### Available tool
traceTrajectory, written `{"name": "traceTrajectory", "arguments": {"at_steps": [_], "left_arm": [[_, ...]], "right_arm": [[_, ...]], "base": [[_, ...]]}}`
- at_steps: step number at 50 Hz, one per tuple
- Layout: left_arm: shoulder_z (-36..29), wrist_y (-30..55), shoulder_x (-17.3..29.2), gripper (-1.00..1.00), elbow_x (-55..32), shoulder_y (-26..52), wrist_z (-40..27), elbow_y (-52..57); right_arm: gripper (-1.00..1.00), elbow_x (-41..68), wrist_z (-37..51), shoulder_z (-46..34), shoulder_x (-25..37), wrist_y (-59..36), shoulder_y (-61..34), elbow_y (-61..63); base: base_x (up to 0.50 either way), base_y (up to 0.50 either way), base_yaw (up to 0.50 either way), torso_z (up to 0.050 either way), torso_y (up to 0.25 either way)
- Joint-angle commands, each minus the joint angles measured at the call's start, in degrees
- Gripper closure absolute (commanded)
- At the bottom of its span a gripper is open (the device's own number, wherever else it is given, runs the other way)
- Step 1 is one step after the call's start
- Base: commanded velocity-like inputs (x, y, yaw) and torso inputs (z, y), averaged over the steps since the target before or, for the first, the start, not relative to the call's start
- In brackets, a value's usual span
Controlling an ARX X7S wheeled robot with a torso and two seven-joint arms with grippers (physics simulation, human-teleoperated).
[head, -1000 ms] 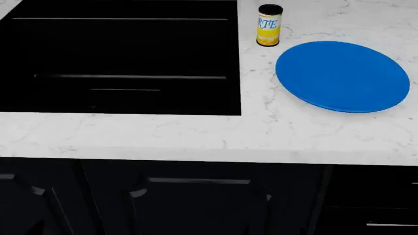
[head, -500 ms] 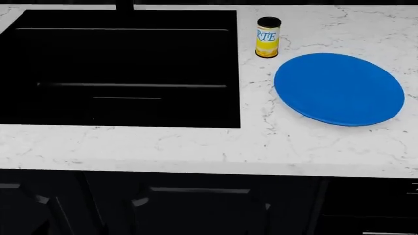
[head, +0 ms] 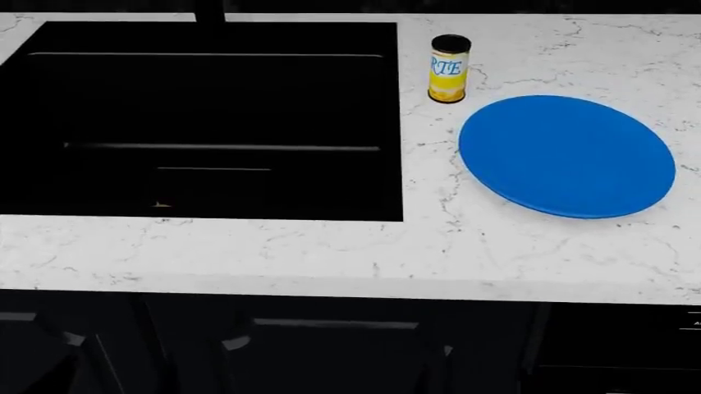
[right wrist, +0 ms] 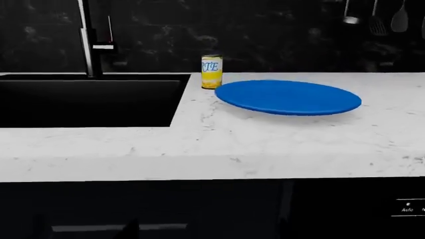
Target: Pick the tangerine from the sink and place it on the plate located on the counter
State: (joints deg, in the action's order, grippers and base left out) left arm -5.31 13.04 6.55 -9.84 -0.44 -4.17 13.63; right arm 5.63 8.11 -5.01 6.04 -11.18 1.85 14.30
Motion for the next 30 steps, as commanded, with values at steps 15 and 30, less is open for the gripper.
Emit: {"name": "traceTrajectory", "arguments": {"at_steps": [15, 30], "left_arm": [[8.73, 48.70, 5.34, -1.00, -17.42, 37.76, -3.61, 12.25], [1.41, 44.42, 3.35, -1.00, -12.92, 64.02, -0.16, -18.60]], "right_arm": [[-1.00, 7.24, 0.27, 3.87, 8.93, -48.26, -35.10, 22.05], [-1.00, 5.19, -2.59, -2.33, 8.77, -45.77, -59.79, -5.12]], "base": [[0.00, 0.00, 0.00, 0.000, 0.000], [0.00, 0.00, 0.00, 0.000, 0.000]]}}
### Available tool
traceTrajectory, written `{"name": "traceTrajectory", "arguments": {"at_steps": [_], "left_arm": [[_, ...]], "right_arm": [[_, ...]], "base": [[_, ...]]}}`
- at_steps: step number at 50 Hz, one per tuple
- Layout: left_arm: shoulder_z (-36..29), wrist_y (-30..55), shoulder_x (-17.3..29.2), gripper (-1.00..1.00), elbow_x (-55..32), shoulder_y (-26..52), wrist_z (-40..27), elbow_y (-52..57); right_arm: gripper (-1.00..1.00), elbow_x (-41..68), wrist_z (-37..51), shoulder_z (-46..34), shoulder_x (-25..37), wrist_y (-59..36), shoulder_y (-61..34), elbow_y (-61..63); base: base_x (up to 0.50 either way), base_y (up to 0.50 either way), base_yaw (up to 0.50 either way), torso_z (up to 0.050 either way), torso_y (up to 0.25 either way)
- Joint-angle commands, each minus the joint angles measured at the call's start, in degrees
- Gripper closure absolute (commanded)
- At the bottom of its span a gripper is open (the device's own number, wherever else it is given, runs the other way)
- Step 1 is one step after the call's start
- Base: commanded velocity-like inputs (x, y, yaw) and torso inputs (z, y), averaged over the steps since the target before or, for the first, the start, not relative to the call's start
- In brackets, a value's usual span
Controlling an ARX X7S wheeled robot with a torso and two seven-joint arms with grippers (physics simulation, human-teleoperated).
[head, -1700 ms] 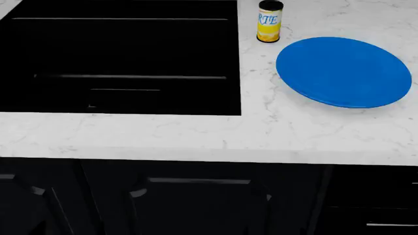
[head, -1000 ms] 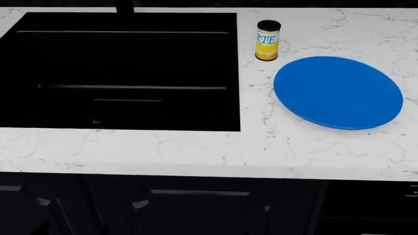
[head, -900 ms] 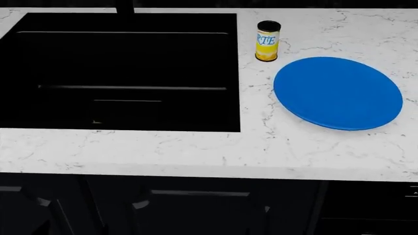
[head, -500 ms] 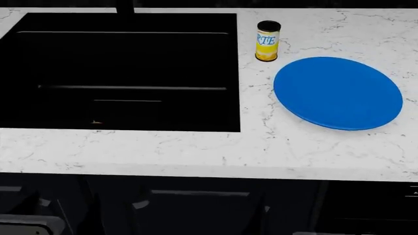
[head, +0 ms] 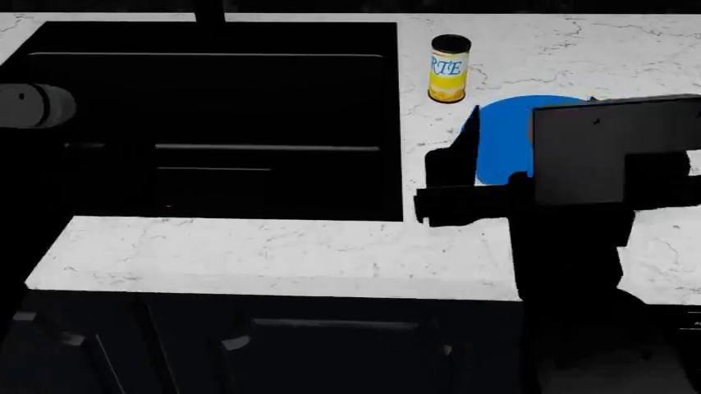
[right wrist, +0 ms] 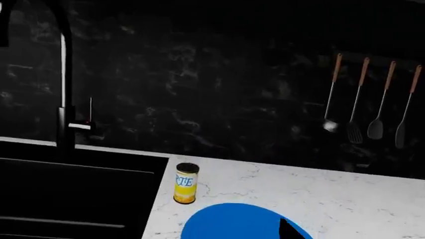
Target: Pick the tangerine from the sink and place it on the plate located on the counter
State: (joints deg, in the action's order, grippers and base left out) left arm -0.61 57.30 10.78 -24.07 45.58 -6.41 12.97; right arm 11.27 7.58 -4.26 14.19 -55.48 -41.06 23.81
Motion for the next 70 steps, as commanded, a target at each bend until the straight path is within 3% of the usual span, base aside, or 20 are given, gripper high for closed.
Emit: {"name": "traceTrajectory", "arguments": {"at_steps": [1, 12, 36, 70], "left_arm": [[-4.24, -1.43, -0.98, -1.00, 2.03, 19.58, 2.83, -20.87], [-8.97, -11.73, -3.26, -1.00, 6.37, 27.82, 5.72, -41.70], [-7.86, -8.76, -2.49, -1.00, 4.58, 26.70, 3.05, -37.14], [-8.98, -6.34, -0.60, -1.00, 3.02, 25.34, 3.12, -32.53]], "right_arm": [[-1.00, -0.47, -2.47, -3.04, 0.37, -0.12, -18.30, -17.70], [-1.00, -1.49, -3.96, -5.51, -1.19, 5.32, -25.16, -30.58], [-1.00, -0.02, -3.83, -5.62, -1.41, 1.64, -24.97, -29.23], [-1.00, 1.67, -3.12, -5.55, -1.81, -0.51, -24.27, -27.23]], "base": [[0.00, 0.00, 0.00, 0.000, 0.000], [0.00, 0.00, 0.00, 0.000, 0.000], [0.01, -0.33, 0.00, 0.000, 0.000], [0.48, -0.07, 0.00, 0.000, 0.000]]}}
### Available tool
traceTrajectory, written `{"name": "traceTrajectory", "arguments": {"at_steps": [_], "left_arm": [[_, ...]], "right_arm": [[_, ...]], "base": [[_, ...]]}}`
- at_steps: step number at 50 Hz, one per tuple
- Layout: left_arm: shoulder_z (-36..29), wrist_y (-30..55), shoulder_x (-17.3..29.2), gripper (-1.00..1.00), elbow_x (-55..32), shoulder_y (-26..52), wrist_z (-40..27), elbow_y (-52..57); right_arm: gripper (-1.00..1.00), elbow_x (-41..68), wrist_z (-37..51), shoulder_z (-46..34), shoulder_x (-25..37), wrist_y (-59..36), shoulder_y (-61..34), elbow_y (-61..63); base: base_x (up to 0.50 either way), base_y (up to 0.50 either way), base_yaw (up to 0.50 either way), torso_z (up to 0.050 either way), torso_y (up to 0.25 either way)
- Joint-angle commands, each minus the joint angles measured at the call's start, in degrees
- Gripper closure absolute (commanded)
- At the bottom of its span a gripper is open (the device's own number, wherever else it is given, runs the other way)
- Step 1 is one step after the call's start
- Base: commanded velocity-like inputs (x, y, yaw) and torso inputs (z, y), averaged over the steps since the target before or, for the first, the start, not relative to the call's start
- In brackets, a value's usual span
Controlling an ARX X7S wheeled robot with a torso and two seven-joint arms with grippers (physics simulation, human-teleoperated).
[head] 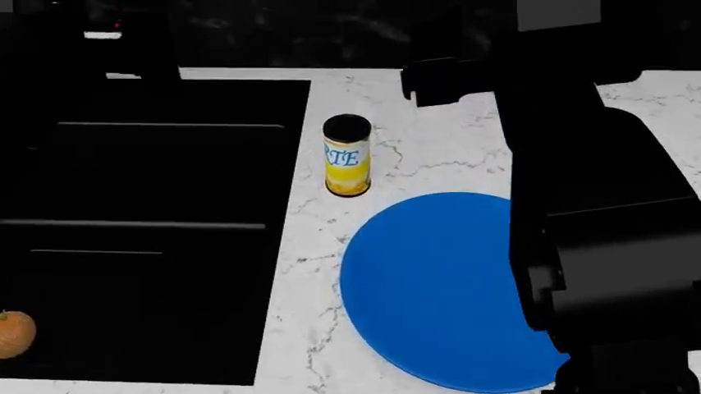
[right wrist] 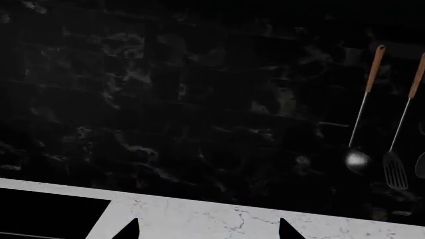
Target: Pick the tangerine from the sink and place it on the plate located on the counter
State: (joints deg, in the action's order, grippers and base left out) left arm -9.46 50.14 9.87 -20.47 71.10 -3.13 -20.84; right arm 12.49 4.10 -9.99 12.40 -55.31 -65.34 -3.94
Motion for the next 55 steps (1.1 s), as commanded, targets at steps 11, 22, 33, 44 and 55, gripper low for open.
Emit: {"name": "traceTrajectory", "arguments": {"at_steps": [11, 22, 33, 44, 55], "left_arm": [[0.22, 2.12, 0.45, -1.00, -1.24, -0.48, -1.11, 2.70], [-0.10, 0.46, 0.65, -1.00, -1.32, -0.69, -0.45, 1.18], [-0.11, 0.84, 0.66, -1.00, -2.07, -0.97, -0.46, 2.23], [0.09, 1.40, 1.14, -1.00, -2.33, -0.94, -1.08, 2.31], [-0.20, 1.59, 1.30, -1.00, -2.56, -1.07, -1.26, 2.40]], "right_arm": [[-1.00, 0.96, 0.65, 0.40, 0.11, -1.17, 0.46, 1.48], [-1.00, 1.30, 0.92, 0.49, 0.05, -1.15, 0.51, 1.34], [-1.00, 1.96, 0.98, 0.84, 0.01, -1.23, 0.66, 1.52], [-1.00, 2.32, 1.22, 0.62, 0.08, -1.85, 0.57, 2.20], [-1.00, 2.57, 1.41, 0.57, 0.13, -1.62, 0.61, 1.94]], "base": [[0.50, 0.00, 0.00, 0.000, 0.001], [0.50, 0.00, 0.00, 0.000, 0.001], [0.05, 0.00, 0.00, 0.000, 0.001], [0.00, 0.00, 0.00, 0.000, -0.176], [0.00, 0.00, 0.00, 0.000, -0.250]]}}
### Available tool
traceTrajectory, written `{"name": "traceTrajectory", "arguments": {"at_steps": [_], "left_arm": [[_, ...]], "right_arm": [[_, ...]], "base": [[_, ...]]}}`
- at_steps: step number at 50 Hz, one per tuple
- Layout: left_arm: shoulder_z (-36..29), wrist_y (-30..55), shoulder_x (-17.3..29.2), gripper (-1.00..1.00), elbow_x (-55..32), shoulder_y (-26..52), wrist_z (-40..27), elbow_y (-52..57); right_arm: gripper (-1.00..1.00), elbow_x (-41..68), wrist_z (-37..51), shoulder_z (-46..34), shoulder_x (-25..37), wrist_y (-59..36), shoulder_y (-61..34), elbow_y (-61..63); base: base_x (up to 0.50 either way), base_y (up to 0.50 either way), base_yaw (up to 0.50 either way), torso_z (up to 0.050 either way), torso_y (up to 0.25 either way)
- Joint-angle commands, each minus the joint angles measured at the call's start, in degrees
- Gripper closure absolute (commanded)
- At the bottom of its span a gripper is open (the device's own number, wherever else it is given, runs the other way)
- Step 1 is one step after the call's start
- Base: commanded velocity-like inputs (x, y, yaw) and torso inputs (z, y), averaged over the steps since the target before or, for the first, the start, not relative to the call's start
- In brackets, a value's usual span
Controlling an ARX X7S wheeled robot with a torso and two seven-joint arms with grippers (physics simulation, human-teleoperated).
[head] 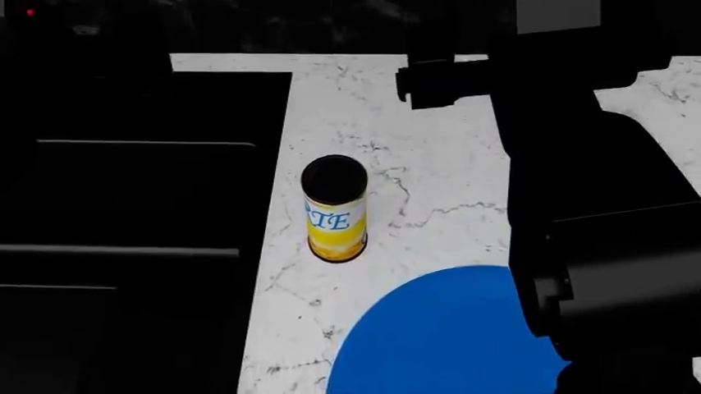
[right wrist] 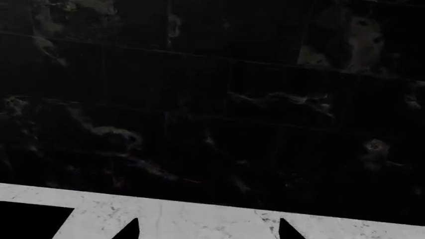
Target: Pick the tangerine from the sink and place it on the plate located on the counter
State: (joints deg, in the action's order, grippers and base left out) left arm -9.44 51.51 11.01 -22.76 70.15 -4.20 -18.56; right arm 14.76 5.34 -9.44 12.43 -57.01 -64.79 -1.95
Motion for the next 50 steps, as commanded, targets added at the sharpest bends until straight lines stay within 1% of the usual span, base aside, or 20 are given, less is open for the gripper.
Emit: {"name": "traceTrajectory", "arguments": {"at_steps": [1, 8, 10, 11, 17, 19, 21, 22, 23, 28, 33, 34, 38, 39, 40, 41, 42, 44, 46, 50], "left_arm": [[-0.19, 0.82, 0.21, -1.00, -0.42, -0.19, -0.43, 0.79], [-0.70, 0.04, 0.11, -1.00, -0.31, -0.15, -0.13, -0.23], [-0.17, 2.29, 0.24, -1.00, -1.06, -0.33, -1.04, 2.28], [-0.45, 0.77, 0.23, -1.00, -0.70, -0.22, -0.39, 0.58], [-0.95, 2.43, 0.87, -1.00, -0.59, -0.31, -0.87, 0.39], [-1.67, 4.47, 1.46, -1.00, -0.32, -0.39, -1.39, 0.68], [-4.71, 8.33, 3.01, -1.00, 0.19, -0.71, -0.53, 1.52], [-3.72, 15.31, 3.98, -1.00, -1.44, -1.47, -1.32, 3.25], [-3.85, 17.51, 4.69, -1.00, -1.88, -2.37, -1.46, 4.61], [-4.62, 24.13, 7.31, -1.00, -2.20, -2.58, -2.56, 7.68], [-4.02, 30.50, 8.19, -1.00, -2.96, -2.00, -3.66, 8.26], [-5.89, 32.72, 8.59, -1.00, -3.05, -1.34, -3.27, 7.62], [-4.63, 37.87, 9.45, -1.00, -4.31, -1.51, -4.70, 10.45], [-4.74, 38.37, 10.09, -1.00, -5.77, -1.28, -5.98, 10.19], [-7.40, 38.46, 12.32, -1.00, -12.58, -0.14, -11.38, 7.89], [-7.36, 38.43, 13.26, -1.00, -16.89, -0.21, -14.84, 8.40], [-8.63, 38.45, 15.56, -1.00, -25.48, 0.40, -22.67, 7.80], [-10.95, 38.41, 18.37, -1.00, -41.00, 1.55, -33.07, 6.78], [-13.38, 38.35, 20.31, -1.00, -49.61, 2.85, -39.35, 5.84], [-18.00, 38.19, 23.16, -1.00, -58.24, 4.72, -44.75, 4.71]], "right_arm": [[-1.00, 0.32, 0.13, -0.02, 0.16, 0.09, 0.06, -0.09], [-1.00, 0.56, 0.26, 0.11, 0.35, -0.02, 0.13, 0.13], [-1.00, 0.60, 0.30, 0.08, 0.34, 0.03, 0.19, 0.12], [-1.00, 0.64, 0.31, 0.06, 0.33, -0.02, 0.15, 0.12], [-1.00, 0.64, 0.37, -0.31, 0.07, 0.56, 0.23, -0.44], [-1.00, 0.72, 0.42, -0.29, 0.03, 0.58, 0.20, -0.48], [-1.00, 0.81, 0.52, -0.23, 0.03, 0.38, 0.14, -0.26], [-1.00, 0.94, 0.49, -0.20, 0.04, 0.28, 0.24, 0.00], [-1.00, 0.99, 0.50, -0.08, 0.18, 0.29, 0.35, 0.11], [-1.00, 1.26, 0.67, 0.23, 0.65, -0.26, 0.80, 1.15], [-1.00, 1.41, 0.73, 0.34, 0.83, -0.06, 1.19, 1.30], [-1.00, 1.43, 0.76, 0.25, 0.86, -0.26, 1.11, 1.49], [-1.00, 1.67, 0.75, 0.31, 1.03, -0.58, 1.14, 2.03], [-1.00, 1.74, 0.77, 0.40, 1.14, -0.62, 1.38, 2.23], [-1.00, 1.86, 0.82, 0.53, 1.15, -0.71, 1.63, 2.51], [-1.00, 1.91, 0.85, 0.53, 1.15, -0.82, 1.65, 2.62], [-1.00, 1.98, 0.84, 0.58, 1.14, -0.82, 1.61, 2.62], [-1.00, 2.11, 0.87, 0.60, 1.08, -0.92, 1.54, 2.77], [-1.00, 2.20, 0.90, 0.59, 1.07, -1.03, 1.51, 2.87], [-1.00, 2.35, 0.89, 0.48, 1.11, -1.14, 1.57, 3.01]], "base": [[-0.01, 0.00, 0.00, 0.000, -0.250], [0.00, 0.00, 0.00, 0.000, -0.250], [0.00, 0.00, 0.00, 0.000, -0.250], [0.00, 0.00, 0.00, 0.000, -0.250], [0.00, 0.00, 0.00, 0.000, -0.037], [0.00, 0.00, 0.00, 0.000, 0.000], [0.00, 0.00, 0.00, 0.000, 0.000], [0.00, 0.00, 0.00, 0.000, 0.000], [0.00, 0.00, 0.00, 0.000, 0.000], [0.00, 0.00, 0.00, 0.000, 0.000], [0.00, 0.00, 0.00, 0.000, 0.000], [0.00, 0.00, 0.00, 0.000, 0.000], [0.00, 0.00, 0.00, 0.000, 0.000], [0.00, 0.00, 0.00, 0.000, 0.000], [0.00, 0.00, 0.00, 0.000, 0.000], [0.00, 0.00, 0.00, 0.000, 0.000], [0.00, 0.00, 0.00, 0.000, 0.000], [0.00, 0.00, 0.00, 0.000, 0.000], [0.00, 0.00, 0.00, 0.000, 0.000], [0.00, 0.00, 0.00, 0.000, 0.000]]}}
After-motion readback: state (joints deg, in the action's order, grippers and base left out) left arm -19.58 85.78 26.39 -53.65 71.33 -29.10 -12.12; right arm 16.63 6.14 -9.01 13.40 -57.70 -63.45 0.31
